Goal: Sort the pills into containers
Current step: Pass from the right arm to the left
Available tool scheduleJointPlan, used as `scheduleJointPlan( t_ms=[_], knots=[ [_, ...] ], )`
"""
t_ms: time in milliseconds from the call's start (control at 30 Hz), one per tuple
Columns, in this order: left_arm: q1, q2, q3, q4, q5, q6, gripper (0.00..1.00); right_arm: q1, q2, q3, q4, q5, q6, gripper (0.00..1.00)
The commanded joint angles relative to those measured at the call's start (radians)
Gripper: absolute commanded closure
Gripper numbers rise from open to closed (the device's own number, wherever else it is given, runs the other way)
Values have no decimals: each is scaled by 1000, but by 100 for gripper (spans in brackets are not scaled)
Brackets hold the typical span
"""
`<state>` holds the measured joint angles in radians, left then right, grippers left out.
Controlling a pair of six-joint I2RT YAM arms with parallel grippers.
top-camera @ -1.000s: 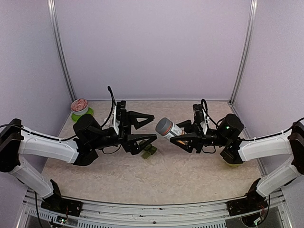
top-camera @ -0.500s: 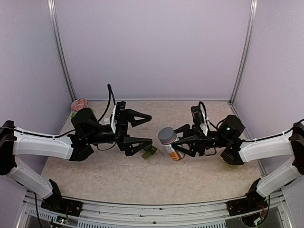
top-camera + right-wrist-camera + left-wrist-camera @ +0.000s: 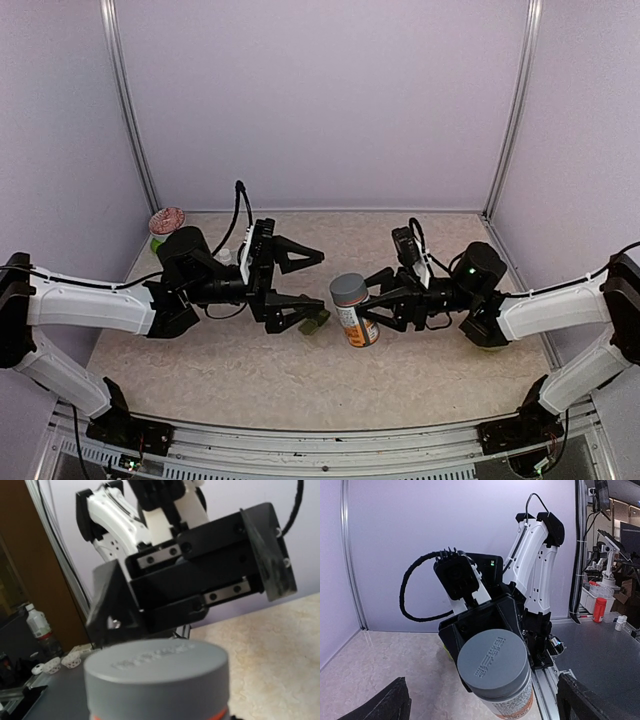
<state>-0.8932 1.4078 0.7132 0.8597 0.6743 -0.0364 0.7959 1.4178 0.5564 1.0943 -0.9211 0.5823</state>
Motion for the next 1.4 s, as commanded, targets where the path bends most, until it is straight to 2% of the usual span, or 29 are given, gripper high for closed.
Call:
scheduleJointPlan(
  t_ms=[0,133,300,500,867,1100,1233,1367],
  knots=[
    [-8,11,113,-209,23,48,1,8,10,57,-73,-6,-67,67],
    [-14,54,220,-418,60,78,1,8,-4,75,-168,5,-116,67],
    [-25,99,268,-472,114,81,1,8,-18,82,-233,16,-182,67],
    [-28,127,302,-522,148,94,8,8,-42,82,-277,27,-210,67],
    [-29,147,313,-523,155,84,39,9,-46,76,-292,31,-221,66],
    [-28,163,327,-533,168,81,78,8,-47,84,-311,35,-232,65],
    [-29,157,322,-515,158,71,82,8,-62,100,-378,71,-265,59],
    [-26,123,280,-409,116,43,83,0,-94,129,-498,150,-313,42]
  ],
)
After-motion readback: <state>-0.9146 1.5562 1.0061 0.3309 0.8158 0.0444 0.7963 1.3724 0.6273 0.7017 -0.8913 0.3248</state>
